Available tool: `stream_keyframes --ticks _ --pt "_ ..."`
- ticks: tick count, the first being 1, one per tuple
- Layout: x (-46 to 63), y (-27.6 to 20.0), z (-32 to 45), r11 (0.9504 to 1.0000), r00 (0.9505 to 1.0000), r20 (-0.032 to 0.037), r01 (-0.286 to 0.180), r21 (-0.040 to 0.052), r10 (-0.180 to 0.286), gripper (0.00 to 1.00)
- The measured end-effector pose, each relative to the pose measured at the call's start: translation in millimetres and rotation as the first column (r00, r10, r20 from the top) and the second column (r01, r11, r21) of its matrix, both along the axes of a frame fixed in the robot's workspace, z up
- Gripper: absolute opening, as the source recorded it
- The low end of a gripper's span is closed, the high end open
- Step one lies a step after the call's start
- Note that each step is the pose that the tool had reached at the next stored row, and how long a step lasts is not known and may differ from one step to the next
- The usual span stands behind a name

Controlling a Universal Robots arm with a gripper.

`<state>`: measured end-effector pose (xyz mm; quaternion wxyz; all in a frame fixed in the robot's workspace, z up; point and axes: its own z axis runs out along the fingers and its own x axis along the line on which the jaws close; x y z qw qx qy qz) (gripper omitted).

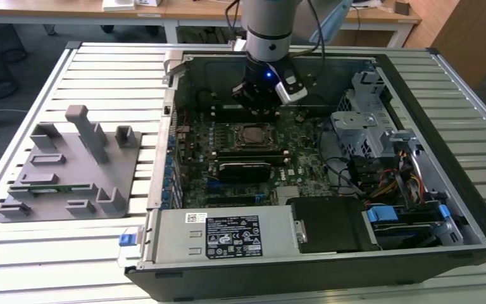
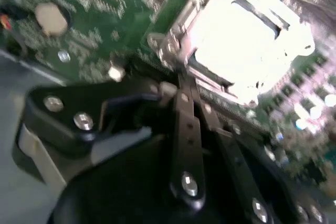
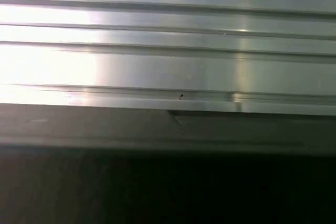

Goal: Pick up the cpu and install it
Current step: 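Install the first cpu locking lever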

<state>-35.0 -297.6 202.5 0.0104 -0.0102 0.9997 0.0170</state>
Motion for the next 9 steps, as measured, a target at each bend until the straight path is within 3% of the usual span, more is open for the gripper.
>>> stream_keyframes --ticks 4,9 --pt "0.0 -0.2 2.7 1.0 1.0 0.0003 0.0 -0.0007 0.0 0.11" --pt "0.0 -1.9 2.8 0.9999 1.0 -0.0001 0.0 -0.01 0.0 0.11"
